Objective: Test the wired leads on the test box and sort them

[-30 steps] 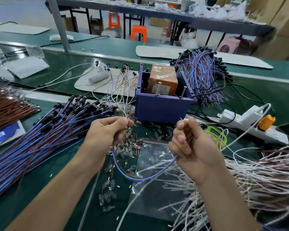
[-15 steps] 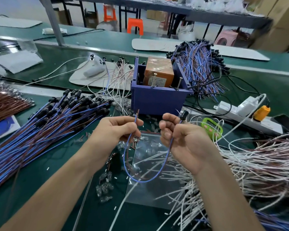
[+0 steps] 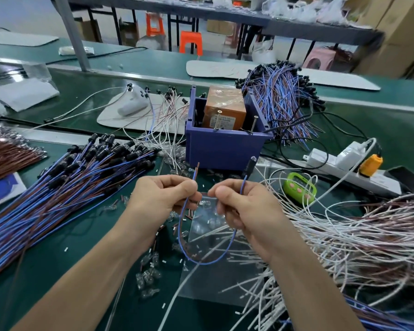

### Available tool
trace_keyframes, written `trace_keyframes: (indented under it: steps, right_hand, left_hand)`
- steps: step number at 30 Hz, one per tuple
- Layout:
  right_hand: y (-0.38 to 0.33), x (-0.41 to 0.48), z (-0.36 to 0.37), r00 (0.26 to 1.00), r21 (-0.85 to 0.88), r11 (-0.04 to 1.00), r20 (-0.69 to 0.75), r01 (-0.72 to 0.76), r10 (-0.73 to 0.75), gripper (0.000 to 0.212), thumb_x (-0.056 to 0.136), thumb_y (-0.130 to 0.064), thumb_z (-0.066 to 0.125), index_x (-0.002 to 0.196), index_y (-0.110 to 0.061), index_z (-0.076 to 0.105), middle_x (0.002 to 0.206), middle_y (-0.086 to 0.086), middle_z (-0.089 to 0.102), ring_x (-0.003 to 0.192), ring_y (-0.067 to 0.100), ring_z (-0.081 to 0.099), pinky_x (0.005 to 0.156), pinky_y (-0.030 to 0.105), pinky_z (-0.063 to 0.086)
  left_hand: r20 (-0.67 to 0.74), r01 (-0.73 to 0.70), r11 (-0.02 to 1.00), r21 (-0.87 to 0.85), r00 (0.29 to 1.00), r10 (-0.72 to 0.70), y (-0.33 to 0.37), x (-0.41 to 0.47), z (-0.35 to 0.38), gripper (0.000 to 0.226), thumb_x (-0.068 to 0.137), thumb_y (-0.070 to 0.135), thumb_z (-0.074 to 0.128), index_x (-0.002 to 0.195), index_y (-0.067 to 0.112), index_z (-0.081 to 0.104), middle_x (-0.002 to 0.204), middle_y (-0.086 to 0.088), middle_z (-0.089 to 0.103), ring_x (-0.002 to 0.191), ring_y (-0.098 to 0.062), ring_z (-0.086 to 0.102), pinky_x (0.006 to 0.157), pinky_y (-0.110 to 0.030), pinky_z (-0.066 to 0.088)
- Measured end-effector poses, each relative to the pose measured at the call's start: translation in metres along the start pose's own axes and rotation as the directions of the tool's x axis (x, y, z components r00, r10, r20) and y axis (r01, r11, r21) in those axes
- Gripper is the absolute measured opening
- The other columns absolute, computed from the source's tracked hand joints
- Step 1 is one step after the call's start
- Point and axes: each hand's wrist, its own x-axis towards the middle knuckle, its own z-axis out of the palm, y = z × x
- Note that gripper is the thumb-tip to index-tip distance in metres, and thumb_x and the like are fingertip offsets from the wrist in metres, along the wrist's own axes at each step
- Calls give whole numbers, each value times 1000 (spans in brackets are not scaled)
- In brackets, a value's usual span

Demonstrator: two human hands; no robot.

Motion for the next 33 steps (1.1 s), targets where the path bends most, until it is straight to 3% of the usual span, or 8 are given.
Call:
trace_keyframes:
  steps: [3,5,10,14,18,21,24,33]
  right_hand:
    - [0,-2,7,999,-128,990,10,54,-53,15,89,-5,72,80,-14,79,69,7,71,45,1,49,45,11,37]
    - [-1,-4,9,997,-178,981,34,81,-76,8,86,-9,77,84,-16,80,75,4,76,55,1,62,55,10,45]
    - [-3,-9,16,991,-140,983,78,119,-109,4,86,-15,81,89,-15,82,84,6,79,84,19,76,79,22,57]
    - [-7,-13,21,988,5,992,92,126,-126,2,84,-6,80,85,-6,81,72,3,76,63,4,69,63,12,50]
    - [-11,-18,27,986,76,990,111,118,-126,7,85,-1,76,81,-6,79,60,-6,70,42,-4,54,47,6,41]
    - [-13,-18,30,991,37,996,105,75,-79,14,85,-3,76,73,-10,79,62,-2,70,42,-4,53,47,6,39]
    - [-12,-18,29,993,-40,999,114,-2,7,29,82,2,75,60,-17,76,54,-3,65,41,-3,51,45,6,37]
    - [-12,-20,31,971,-143,989,229,-38,70,27,79,4,74,59,-13,69,55,3,61,45,6,52,49,11,41]
  left_hand:
    - [20,-53,998,-22,998,54,5,-6,4,2,73,17,84,73,17,83,77,-13,78,65,-15,73,63,-18,56]
    - [17,-89,995,-43,996,90,8,-9,4,18,60,29,85,75,19,84,77,-8,79,70,-11,73,66,-14,54]
    - [71,-95,991,-90,992,101,9,-11,5,17,59,20,92,72,15,82,72,-6,74,70,-11,71,67,-14,53]
    - [86,-22,979,-203,995,40,11,-14,8,20,55,24,89,67,12,79,69,-11,73,66,-18,70,63,-23,57]
    - [131,67,954,-291,991,-30,10,-15,9,14,67,19,83,72,8,77,88,-30,72,81,-32,69,81,-39,62]
    - [136,67,955,-288,990,-28,11,-16,10,19,56,11,91,70,12,79,73,-14,70,70,-21,64,69,-32,57]
    - [65,34,957,-286,998,-17,13,-12,8,36,46,34,85,79,20,84,65,4,67,59,-7,55,63,-22,49]
    - [124,43,988,-149,992,-24,14,-1,-10,32,50,40,83,77,21,84,65,4,65,61,-8,53,74,-28,45]
